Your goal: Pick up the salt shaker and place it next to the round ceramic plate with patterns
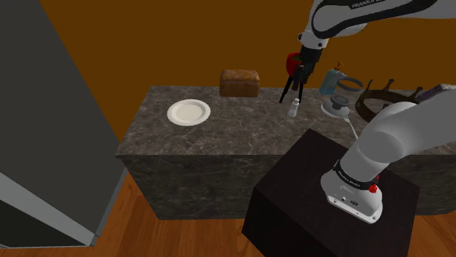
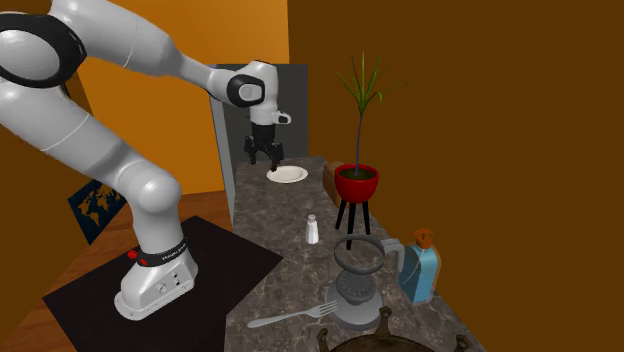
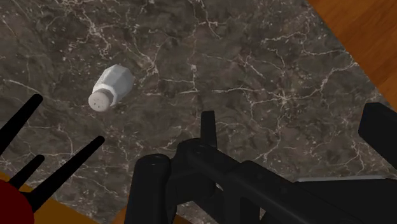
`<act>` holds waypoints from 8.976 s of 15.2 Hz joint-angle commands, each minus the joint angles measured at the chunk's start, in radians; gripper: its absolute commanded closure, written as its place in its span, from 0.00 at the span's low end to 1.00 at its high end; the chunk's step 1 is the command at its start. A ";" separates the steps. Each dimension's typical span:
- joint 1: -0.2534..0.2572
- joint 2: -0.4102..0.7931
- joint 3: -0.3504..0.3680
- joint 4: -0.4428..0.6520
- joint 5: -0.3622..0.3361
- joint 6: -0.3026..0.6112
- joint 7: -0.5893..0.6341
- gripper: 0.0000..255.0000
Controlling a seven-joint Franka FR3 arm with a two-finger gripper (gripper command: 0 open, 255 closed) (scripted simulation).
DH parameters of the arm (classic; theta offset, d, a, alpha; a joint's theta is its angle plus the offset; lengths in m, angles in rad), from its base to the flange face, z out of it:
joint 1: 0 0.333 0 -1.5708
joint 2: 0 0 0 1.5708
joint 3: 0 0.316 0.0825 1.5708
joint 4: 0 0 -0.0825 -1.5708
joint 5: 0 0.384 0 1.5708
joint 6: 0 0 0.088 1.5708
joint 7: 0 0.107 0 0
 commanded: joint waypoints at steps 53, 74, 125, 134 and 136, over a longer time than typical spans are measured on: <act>-0.125 0.830 -0.269 0.303 0.345 0.314 -0.706 0.00; -0.040 0.816 -0.290 0.354 0.188 0.245 -0.520 0.00; 0.056 0.656 -0.320 0.460 -0.021 -0.034 -0.328 1.00; 0.063 0.598 -0.318 0.526 -0.046 -0.152 -0.316 1.00; 0.064 0.587 -0.317 0.543 -0.050 -0.178 -0.315 1.00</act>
